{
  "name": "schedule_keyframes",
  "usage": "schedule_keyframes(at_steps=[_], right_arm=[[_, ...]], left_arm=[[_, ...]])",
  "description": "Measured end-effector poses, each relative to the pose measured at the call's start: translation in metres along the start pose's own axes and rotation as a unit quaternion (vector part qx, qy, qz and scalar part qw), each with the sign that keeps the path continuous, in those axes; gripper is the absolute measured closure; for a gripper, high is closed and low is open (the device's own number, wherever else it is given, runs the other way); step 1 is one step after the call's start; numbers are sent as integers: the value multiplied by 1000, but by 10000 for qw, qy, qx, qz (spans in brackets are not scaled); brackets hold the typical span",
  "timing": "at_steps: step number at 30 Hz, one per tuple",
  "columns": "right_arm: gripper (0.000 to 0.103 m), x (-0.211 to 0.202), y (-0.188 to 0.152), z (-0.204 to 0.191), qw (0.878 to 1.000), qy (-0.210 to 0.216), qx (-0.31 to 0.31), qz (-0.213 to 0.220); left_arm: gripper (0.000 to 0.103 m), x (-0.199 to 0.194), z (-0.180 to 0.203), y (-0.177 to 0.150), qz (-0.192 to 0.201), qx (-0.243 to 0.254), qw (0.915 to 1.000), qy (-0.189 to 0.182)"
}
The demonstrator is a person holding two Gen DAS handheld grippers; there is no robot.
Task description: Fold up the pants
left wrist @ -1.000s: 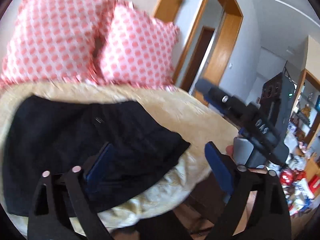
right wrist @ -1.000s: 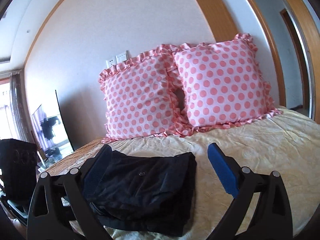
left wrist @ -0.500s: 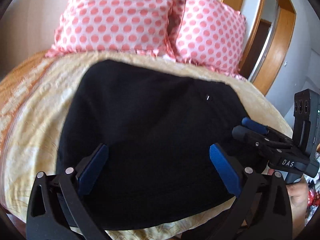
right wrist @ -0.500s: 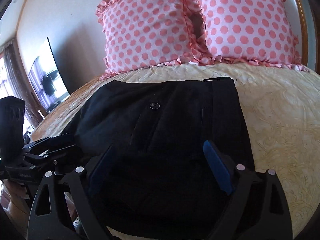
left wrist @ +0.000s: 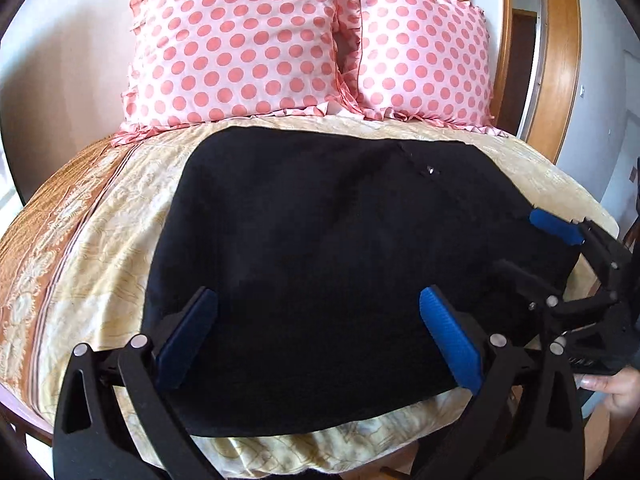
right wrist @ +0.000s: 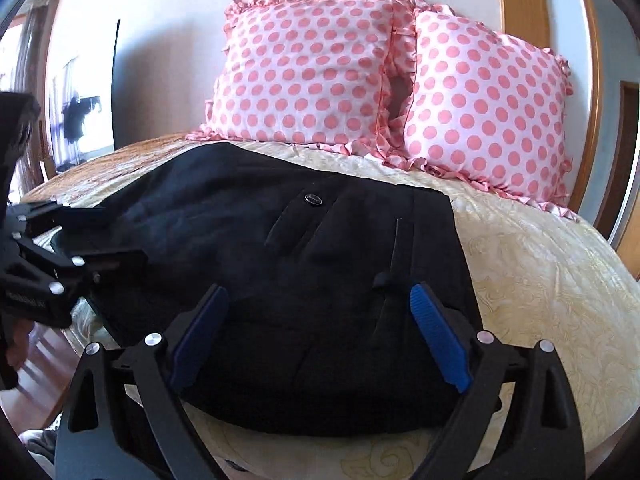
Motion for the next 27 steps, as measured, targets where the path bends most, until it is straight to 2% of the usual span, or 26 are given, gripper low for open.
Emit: schedule_keyframes(at_steps=[1,3,4,5,8,9,10,11,13,22,27], right_arm=[[9,0,3,2,9999,83,28,-70],[9,-9,12,16,9979,547,353,-1],[8,-13,18,33,9929,920,746,110],[6,-13,23,48,9884,1092,1055,86],[6,3,37,92,9673,1656,1916,-130],[7,14,42,109,9546,1945,2242,-251],[10,22,45,118,9478,2071,2398,-359],[19,33,49,128,9413,2152,2548,-526],[22,48,53,137,9388,2077,2643,-750],[23,95,47,147,9224,2027,2903,-1543],[23,94,46,142,9233,2190,2694,-1641]], left_arm=[[2,-1,0,-1,53,9,10000,6],[2,-2,-3,-1,83,-45,9999,-81],[2,-2,-5,-1,98,-80,9998,-145],[2,-3,-6,-2,115,-85,9998,-165],[2,-2,-3,-4,157,-41,9998,-120],[2,-2,-4,-4,160,-51,9998,-130],[2,-3,-4,-4,154,-53,9998,-136],[2,-2,-4,-3,141,-46,9998,-138],[2,-2,-4,-3,114,-38,9998,-137],[2,-2,-4,-2,98,-37,9999,-137],[2,-2,-4,-2,101,-34,9998,-138]])
Point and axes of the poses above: each gripper's, at about its wrist camera, not at the fingertips, and x roughly the way its jaws point, z to its right, y to its top, the point moved 2 cm from there along x, roughly the way its jaws point, and after that the axes turned 11 degrees about -z, right-handed, at the moved point
